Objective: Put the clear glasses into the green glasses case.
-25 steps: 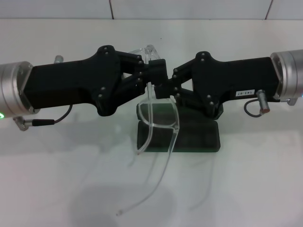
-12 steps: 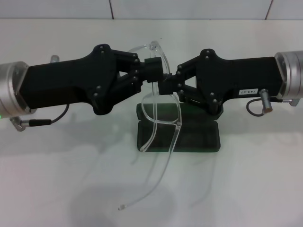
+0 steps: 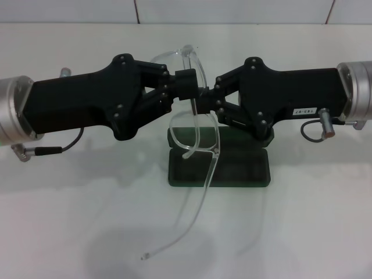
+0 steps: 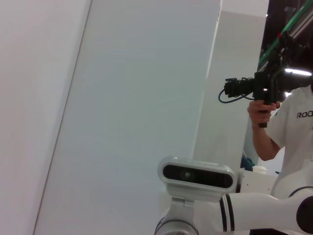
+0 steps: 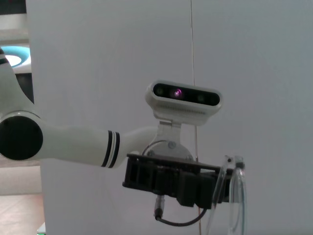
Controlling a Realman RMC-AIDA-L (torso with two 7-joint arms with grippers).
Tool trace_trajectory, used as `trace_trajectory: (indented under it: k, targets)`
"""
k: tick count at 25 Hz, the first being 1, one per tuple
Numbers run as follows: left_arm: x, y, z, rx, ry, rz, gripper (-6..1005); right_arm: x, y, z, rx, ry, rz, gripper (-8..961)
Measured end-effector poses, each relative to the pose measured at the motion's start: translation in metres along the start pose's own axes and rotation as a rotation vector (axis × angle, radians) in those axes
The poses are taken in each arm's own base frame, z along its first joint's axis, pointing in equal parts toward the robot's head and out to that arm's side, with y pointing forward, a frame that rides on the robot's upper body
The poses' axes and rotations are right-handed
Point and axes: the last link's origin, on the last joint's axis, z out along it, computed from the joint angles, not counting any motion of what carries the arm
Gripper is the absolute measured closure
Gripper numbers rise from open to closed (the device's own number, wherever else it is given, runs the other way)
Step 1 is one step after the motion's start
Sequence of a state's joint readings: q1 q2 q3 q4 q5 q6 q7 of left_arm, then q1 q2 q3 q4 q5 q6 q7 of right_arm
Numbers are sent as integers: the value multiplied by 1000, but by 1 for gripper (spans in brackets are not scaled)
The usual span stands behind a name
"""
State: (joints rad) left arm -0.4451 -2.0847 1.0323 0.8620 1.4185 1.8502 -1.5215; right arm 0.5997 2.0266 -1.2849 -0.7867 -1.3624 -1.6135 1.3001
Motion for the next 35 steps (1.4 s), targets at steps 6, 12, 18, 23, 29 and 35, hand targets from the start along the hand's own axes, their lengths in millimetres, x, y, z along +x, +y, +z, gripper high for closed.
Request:
trace_trajectory:
  k: [6,12,18,23,29,35]
  targets:
    - [-2,0,0,0,4,0,944,-1,1,1,-14,-9,6,897]
    - [-4,-1,1,1,17,0,944,0,2,2,-24,-7,7,898]
    - [-3,-1,1,1,17,1,944,1,2,1,-16,-6,5,898]
    - [-1,0,-1,-10,12,8,943,5,-2,-1,29,-3,5,898]
    - [15,12,-28,-68,28,11,943,7,-2,-9,75,-18,-13,899]
    - [26,22,-74,19,47,25,944,-7,4,-40,124,-107,-49,899]
